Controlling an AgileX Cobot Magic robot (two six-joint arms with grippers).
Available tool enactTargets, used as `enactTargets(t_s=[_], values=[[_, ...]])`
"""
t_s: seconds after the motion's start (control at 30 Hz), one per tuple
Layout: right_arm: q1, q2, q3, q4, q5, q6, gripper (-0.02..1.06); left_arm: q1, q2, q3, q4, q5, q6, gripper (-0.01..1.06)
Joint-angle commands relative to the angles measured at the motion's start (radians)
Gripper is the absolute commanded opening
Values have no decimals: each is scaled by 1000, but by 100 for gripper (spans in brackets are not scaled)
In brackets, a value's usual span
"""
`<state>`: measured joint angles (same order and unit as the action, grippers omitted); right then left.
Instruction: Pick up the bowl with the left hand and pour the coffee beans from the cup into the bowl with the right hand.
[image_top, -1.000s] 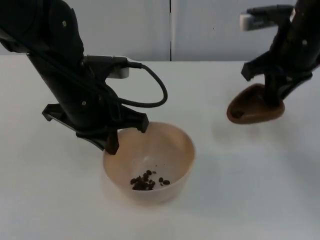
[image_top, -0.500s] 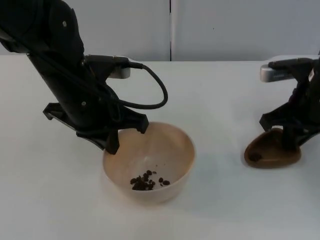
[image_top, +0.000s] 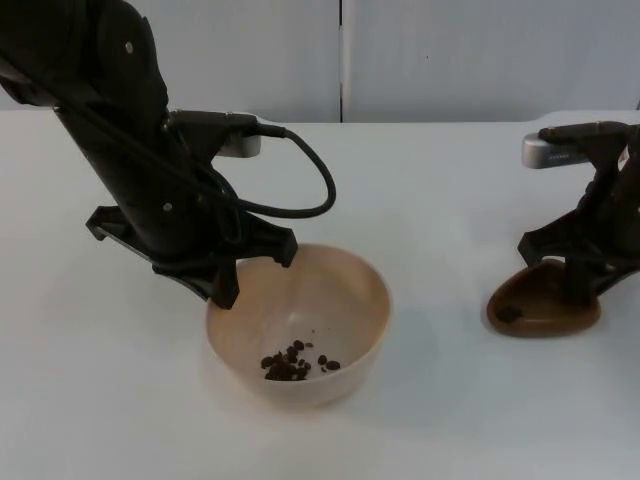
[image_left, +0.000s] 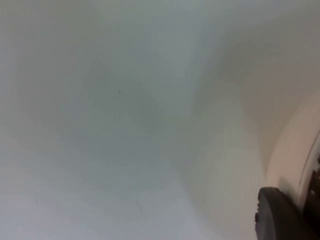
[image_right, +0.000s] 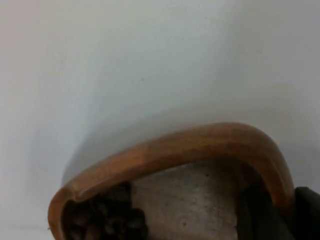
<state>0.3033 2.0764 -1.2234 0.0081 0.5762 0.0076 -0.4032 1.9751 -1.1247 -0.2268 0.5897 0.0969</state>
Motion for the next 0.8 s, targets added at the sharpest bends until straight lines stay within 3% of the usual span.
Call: enactTargets(t_s=[0.0, 0.13, 0.23, 0.27, 0.37, 0.4, 0.5, 0.57, 0.77], values=[[-6, -6, 9, -3, -5, 3, 12, -3, 14, 2, -4, 21, 3, 0], [-6, -6, 9, -3, -5, 3, 27, -3, 14, 2, -9, 21, 3, 1], [-6, -6, 9, 5, -17, 32, 43, -3, 14, 2, -11, 21, 3, 14], [-6, -6, 9, 5, -17, 32, 43, -3, 14, 2, -11, 21, 3, 14], [-6, -10, 9, 22, -27, 37, 63, -3, 14, 2, -24, 21, 3, 45], [-6, -10, 9, 22, -27, 37, 63, -3, 14, 2, -24, 21, 3, 45], [-6, -10, 9, 23, -19, 37, 73, -3, 11, 2, -27, 23, -20, 72], [-6, -10, 9, 23, -8, 27, 73, -3, 8, 2, -27, 25, -24, 82], [-6, -13, 9, 23, 20, 27, 73, -3, 6, 2, -27, 25, -24, 87]])
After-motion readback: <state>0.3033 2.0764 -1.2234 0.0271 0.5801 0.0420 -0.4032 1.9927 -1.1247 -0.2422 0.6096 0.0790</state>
